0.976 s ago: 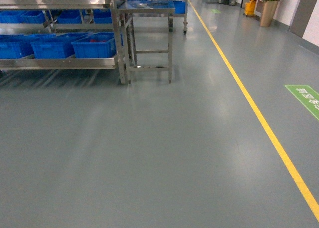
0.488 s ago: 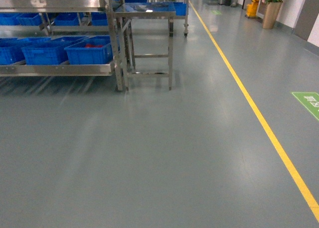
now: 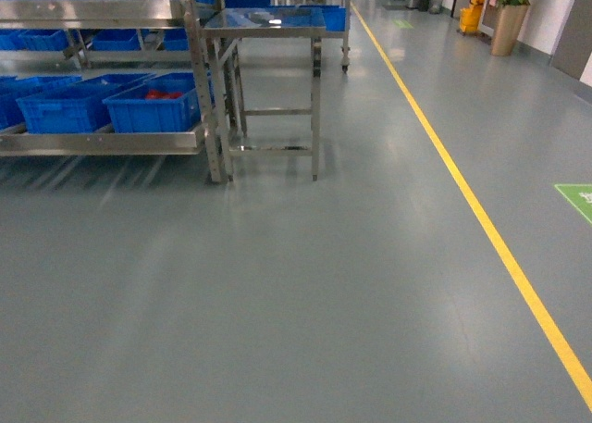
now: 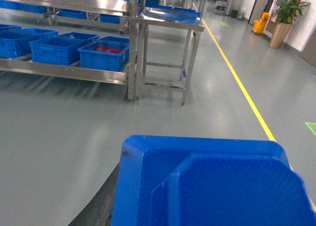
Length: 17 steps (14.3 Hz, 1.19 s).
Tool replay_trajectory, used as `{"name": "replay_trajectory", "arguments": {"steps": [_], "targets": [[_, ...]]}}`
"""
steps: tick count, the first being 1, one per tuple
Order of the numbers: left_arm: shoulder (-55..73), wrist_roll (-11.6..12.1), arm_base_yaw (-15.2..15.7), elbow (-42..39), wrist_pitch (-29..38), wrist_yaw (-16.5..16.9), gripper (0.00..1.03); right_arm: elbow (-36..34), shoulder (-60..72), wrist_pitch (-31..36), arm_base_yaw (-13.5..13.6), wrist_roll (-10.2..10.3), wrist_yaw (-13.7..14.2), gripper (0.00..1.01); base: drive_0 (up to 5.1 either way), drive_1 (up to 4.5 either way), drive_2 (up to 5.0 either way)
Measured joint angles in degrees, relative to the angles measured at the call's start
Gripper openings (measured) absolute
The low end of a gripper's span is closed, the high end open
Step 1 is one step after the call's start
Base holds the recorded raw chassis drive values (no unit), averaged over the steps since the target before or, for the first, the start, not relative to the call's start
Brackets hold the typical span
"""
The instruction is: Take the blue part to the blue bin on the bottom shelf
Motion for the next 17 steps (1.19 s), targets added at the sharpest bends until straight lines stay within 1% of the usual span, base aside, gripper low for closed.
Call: {"name": "replay_trajectory", "arguments": {"steps": [17], "targets": [[0.09,0.00,0.00,0.00,-0.24,0.00,0.45,0.00,0.00,0.13,0.00,-0.02,-0.02,0.98,0.0,4.30,-4.3]]}}
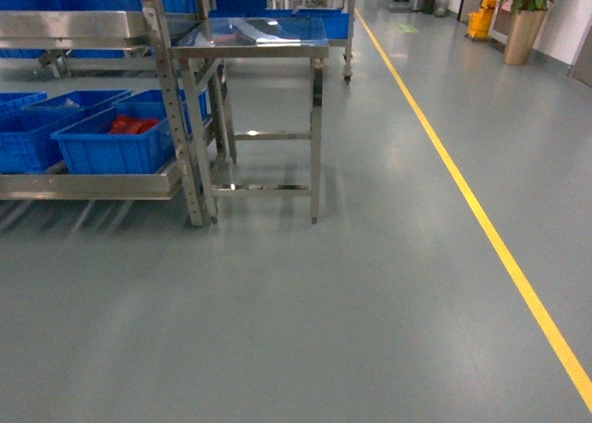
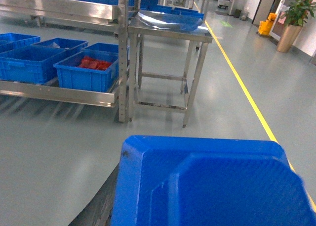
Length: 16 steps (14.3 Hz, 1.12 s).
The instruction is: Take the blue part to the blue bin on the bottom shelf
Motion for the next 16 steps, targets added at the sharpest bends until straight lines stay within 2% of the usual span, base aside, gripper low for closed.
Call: {"name": "replay_trajectory", "arguments": {"steps": [16], "targets": [[-0.02,0.00,0.00,0.00,0.15,0.07,0.45,0.00,0.00,-0.07,0.00,0.02,0.02,0.98,0.1,4.39,-4.2]]}}
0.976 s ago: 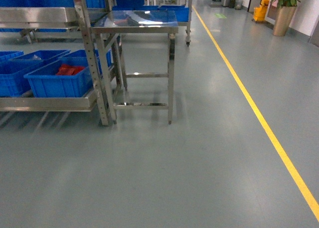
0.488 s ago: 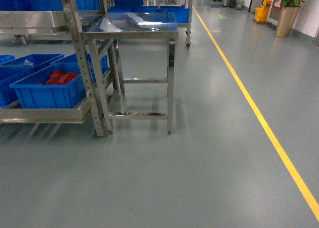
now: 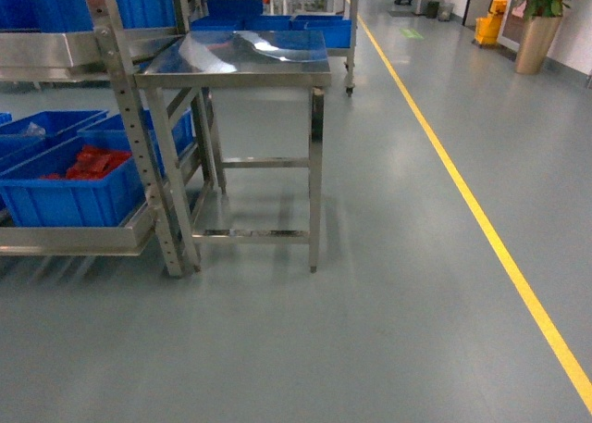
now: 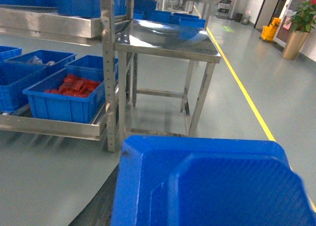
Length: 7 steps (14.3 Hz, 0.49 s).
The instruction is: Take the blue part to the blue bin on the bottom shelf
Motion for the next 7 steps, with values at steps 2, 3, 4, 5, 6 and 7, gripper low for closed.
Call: {"name": "replay_trajectory", "arguments": {"steps": [2,3,4,5,6,7], "targets": [[0.00,0.00,0.00,0.00,-0.15,-0.07,0.45,0.00,0.00,0.28,0.00,-0.02,-0.02,0.98,0.1,4.39,-4.2],[-0.09,0.00,0.07,0.00,0.13,-0.07,0.45,0.00,0.00,-0.09,0.00,0.00,-0.02,0.98,0.1,4.39,-4.2],[0.02,0.00,0.07,0.00,-0.13,-0.04,0.45,0.00,0.00,0.04,0.00,-0.02,0.00,0.98,0.1,4.39,-4.2],[-0.11,0.00,0.07,0.00,-0.07,-0.07,0.45,0.00,0.00,0.11,0.00,-0.02,-0.02,0.98,0.1,4.39,-4.2],[-0.09,0.00,0.07,0.00,-0.15,-0.04,0.45,0.00,0.00,-0.04,0.00,-0.02,-0.02,0.98,0.1,4.39,-4.2],[0.02,0.00,0.07,0.00,-0.11,-0.04,0.44,0.00,0.00,0.02,0.00,0.00,0.00,0.98,0.1,4.39,-4.2]]}}
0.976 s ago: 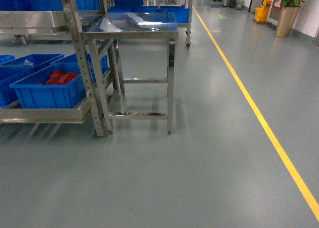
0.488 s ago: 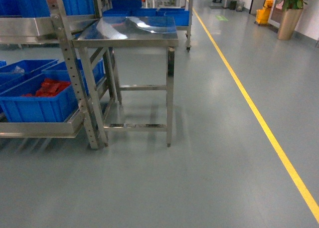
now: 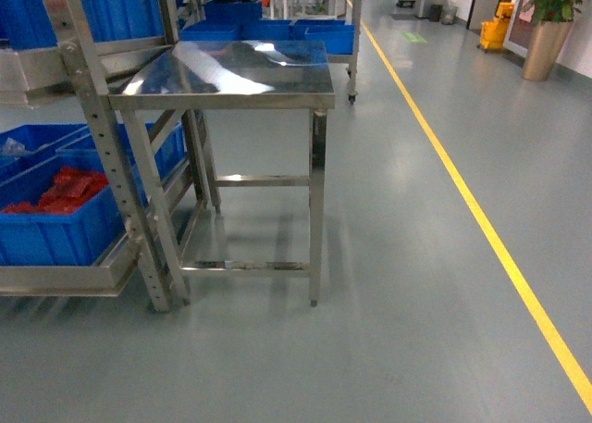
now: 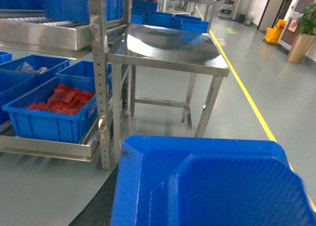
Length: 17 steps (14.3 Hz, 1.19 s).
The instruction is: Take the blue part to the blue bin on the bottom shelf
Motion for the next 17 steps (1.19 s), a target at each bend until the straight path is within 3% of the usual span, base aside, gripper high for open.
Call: {"name": "replay_trajectory", "arguments": {"steps": [17], "targets": [[0.00,0.00,0.00,0.00,0.04,0.00,0.44,0.00,0.00,0.02,0.00,0.00,-0.02,0.98,0.1,4.39,-4.2]]}}
